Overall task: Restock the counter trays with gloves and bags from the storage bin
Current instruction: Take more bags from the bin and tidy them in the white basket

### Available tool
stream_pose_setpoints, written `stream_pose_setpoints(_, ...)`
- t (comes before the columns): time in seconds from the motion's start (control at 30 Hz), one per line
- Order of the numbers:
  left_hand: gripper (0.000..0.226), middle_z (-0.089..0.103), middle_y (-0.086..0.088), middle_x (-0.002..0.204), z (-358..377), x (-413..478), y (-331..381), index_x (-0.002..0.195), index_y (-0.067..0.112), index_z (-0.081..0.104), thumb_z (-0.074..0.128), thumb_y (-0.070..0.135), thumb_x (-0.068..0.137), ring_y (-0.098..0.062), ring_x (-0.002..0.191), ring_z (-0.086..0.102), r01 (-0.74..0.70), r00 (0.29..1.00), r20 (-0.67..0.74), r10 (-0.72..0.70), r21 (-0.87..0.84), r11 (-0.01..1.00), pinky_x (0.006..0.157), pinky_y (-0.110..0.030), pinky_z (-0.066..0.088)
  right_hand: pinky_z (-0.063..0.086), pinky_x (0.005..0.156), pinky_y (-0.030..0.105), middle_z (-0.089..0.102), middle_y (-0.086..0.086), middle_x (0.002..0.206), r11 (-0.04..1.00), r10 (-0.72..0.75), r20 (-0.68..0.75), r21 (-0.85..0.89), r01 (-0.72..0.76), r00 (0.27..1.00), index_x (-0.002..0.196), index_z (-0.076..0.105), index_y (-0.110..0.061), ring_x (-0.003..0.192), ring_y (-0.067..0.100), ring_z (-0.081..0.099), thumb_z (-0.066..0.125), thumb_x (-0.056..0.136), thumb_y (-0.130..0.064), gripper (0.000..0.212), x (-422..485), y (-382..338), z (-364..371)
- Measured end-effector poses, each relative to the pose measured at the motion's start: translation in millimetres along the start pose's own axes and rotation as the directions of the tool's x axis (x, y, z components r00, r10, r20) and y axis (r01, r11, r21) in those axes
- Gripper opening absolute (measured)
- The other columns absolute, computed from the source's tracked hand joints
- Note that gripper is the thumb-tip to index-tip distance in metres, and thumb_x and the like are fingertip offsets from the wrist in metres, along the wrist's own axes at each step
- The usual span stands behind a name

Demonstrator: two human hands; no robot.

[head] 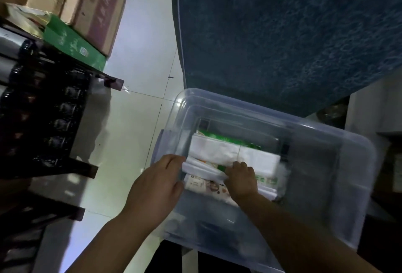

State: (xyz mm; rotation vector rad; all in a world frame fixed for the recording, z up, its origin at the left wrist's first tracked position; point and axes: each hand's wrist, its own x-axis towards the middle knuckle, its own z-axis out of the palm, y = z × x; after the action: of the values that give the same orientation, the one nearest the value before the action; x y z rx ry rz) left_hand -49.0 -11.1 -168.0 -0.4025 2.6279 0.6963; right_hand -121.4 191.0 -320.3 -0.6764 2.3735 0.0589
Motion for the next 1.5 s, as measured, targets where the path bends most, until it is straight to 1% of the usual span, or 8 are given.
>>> stream_pose_setpoints(0.27, 0.028, 0.060, 0.009, 0.108, -1.5, -9.7, 28.1, 0.107, 0.033, 0.049, 0.064, 0.034, 0.084, -0.010, 0.086, 0.061, 0.267, 0.959, -0.022, -0.282, -0.257, 0.929, 0.066, -0.022, 0.048, 0.042, 0.061, 0.028, 0.062, 0.006, 0.082, 0.907, 0.008, -0.323, 0.401, 0.129, 0.946, 0.085, 0.069, -0.013, 0.078, 0.025, 0.060, 0.069, 0.080, -0.018, 0.007, -54.9, 1.4, -70.0)
stream_pose_setpoints(0.47, 0.050, 0.060, 0.016, 0.086, -9.4, 7.3, 75.3, 0.100, 0.028, 0.045, 0.074, 0.050, 0.066, -0.007, 0.079, 0.060, 0.427, 0.849, 0.121, -0.515, -0.731, 0.532, 0.066, -0.025, 0.049, 0.040, 0.056, 0.030, 0.060, 0.005, 0.073, 0.862, 0.045, -0.620, 0.421, 0.284, 0.783, 0.084, 0.069, -0.011, 0.067, 0.023, 0.056, 0.070, 0.071, -0.013, 0.013, -97.4, -17.7, -113.9)
stream_pose_setpoints(0.6, 0.034, 0.060, 0.011, 0.084, -19.5, 15.1, 95.7, 0.093, 0.032, 0.048, 0.076, 0.032, 0.073, -0.010, 0.076, 0.061, 0.267, 0.765, -0.091, -0.637, -0.856, 0.443, 0.057, -0.020, 0.045, 0.032, 0.057, 0.030, 0.062, 0.010, 0.073, 0.865, -0.061, -0.736, 0.298, 0.403, 0.675, 0.078, 0.064, -0.006, 0.067, 0.022, 0.047, 0.061, 0.082, -0.015, 0.011, -101.6, -36.6, -117.3)
stream_pose_setpoints(0.73, 0.026, 0.058, 0.004, 0.094, -28.1, 20.1, 82.2, 0.097, 0.025, 0.050, 0.070, 0.021, 0.080, -0.018, 0.087, 0.056, 0.215, 0.694, -0.190, -0.694, -0.866, 0.452, 0.070, -0.021, 0.041, 0.036, 0.065, 0.031, 0.065, 0.006, 0.084, 0.861, -0.163, -0.657, 0.270, 0.432, 0.736, 0.094, 0.066, -0.013, 0.076, 0.020, 0.050, 0.046, 0.094, -0.034, 0.029, -87.0, -31.3, -106.1)
stream_pose_setpoints(0.93, 0.033, 0.063, 0.003, 0.106, -34.0, 21.1, 49.0, 0.113, 0.017, 0.058, 0.068, 0.021, 0.081, -0.015, 0.097, 0.059, 0.180, 0.681, -0.256, -0.686, -0.850, 0.496, 0.082, -0.021, 0.042, 0.054, 0.069, 0.042, 0.070, 0.015, 0.088, 0.954, -0.014, -0.399, 0.268, 0.132, 0.917, 0.095, 0.069, -0.005, 0.079, 0.034, 0.067, 0.082, 0.066, -0.004, 0.032, -29.3, 21.2, -76.0)
stream_pose_setpoints(1.13, 0.033, 0.068, 0.001, 0.100, -24.9, 24.0, 36.4, 0.110, 0.013, 0.062, 0.070, 0.020, 0.079, -0.013, 0.093, 0.064, 0.227, 0.697, -0.207, -0.687, -0.844, 0.485, 0.079, -0.021, 0.047, 0.023, 0.111, 0.034, 0.037, 0.013, 0.146, 0.998, -0.046, -0.035, 0.051, 0.048, 0.998, 0.142, 0.029, -0.007, 0.132, 0.026, 0.035, 0.051, 0.092, -0.027, 0.058, 29.9, 36.0, -34.9)
stream_pose_setpoints(1.33, 0.024, 0.062, 0.022, 0.085, -13.9, 23.2, 31.0, 0.099, 0.024, 0.062, 0.071, 0.021, 0.078, 0.008, 0.078, 0.059, 0.281, 0.701, -0.173, -0.692, -0.824, 0.491, 0.065, -0.009, 0.043, 0.039, 0.096, 0.037, 0.052, 0.012, 0.128, 0.977, -0.025, -0.009, -0.211, 0.022, 1.000, 0.127, 0.044, -0.009, 0.116, 0.028, 0.049, 0.055, 0.087, -0.033, 0.048, 45.0, 25.5, -30.8)
stream_pose_setpoints(1.5, 0.025, 0.063, 0.018, 0.086, -17.5, 15.2, 31.8, 0.100, 0.024, 0.061, 0.071, 0.023, 0.078, 0.002, 0.083, 0.059, 0.281, 0.739, -0.149, -0.657, -0.818, 0.502, 0.067, -0.013, 0.043, 0.049, 0.080, 0.031, 0.064, 0.006, 0.109, 0.999, -0.010, 0.068, 0.042, 0.007, 0.998, 0.110, 0.062, -0.020, 0.100, 0.026, 0.061, 0.057, 0.082, -0.027, 0.029, 22.0, 23.9, -38.1)
